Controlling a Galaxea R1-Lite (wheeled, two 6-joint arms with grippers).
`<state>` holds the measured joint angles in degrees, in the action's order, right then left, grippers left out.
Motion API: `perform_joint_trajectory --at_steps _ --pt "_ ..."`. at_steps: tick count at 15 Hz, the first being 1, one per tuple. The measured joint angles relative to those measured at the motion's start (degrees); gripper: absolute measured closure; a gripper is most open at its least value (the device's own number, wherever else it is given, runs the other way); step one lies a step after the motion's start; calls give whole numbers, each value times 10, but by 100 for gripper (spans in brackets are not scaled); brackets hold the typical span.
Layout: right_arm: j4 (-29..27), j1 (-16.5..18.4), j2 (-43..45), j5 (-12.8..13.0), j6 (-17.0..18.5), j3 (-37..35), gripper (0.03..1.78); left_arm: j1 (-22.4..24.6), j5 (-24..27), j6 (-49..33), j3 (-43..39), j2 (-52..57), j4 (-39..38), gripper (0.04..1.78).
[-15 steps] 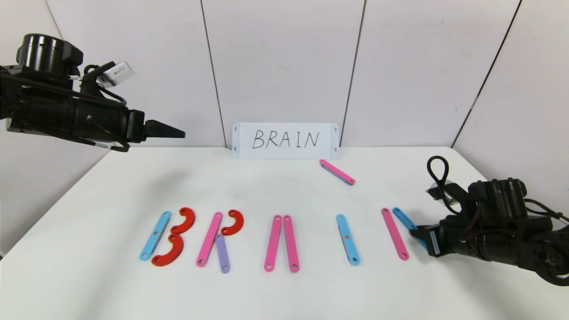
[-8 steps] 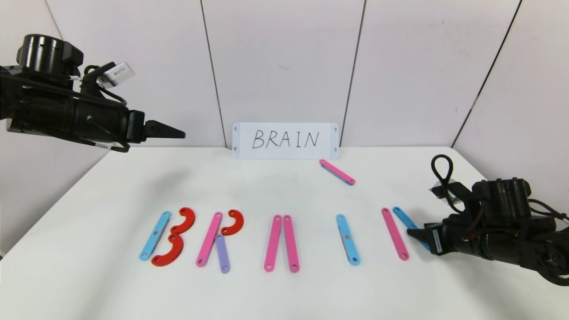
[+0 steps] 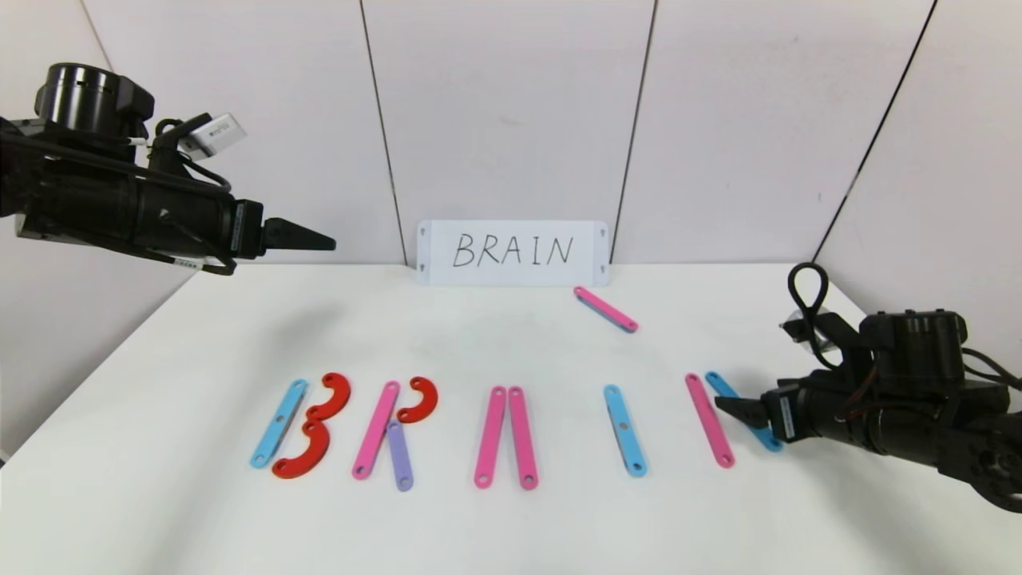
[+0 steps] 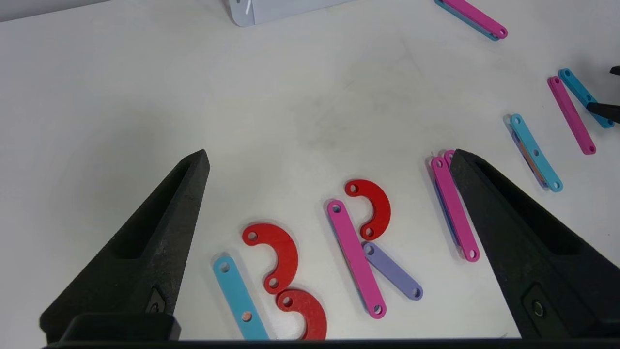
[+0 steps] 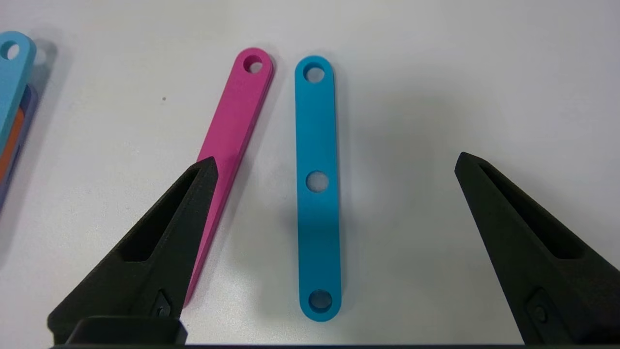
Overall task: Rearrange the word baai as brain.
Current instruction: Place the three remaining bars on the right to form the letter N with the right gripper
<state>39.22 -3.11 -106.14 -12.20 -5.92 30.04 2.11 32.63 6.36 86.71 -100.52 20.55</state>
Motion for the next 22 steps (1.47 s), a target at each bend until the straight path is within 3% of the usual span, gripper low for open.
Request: perform_joint_trajectory --at_steps 4,7,13,22 --pt "-25 -14 -1 0 0 72 8 -1 -1 0 -1 0 0 8" --pt "-104 -48 -11 2 10 166 8 -1 -1 0 -1 -1 -1 8" --pt "-163 -105 -106 9 20 351 8 -1 -1 0 0 -2 -1 8" --pt "-241 -123 -261 14 16 553 8 -1 -1 0 2 -4 -2 8"
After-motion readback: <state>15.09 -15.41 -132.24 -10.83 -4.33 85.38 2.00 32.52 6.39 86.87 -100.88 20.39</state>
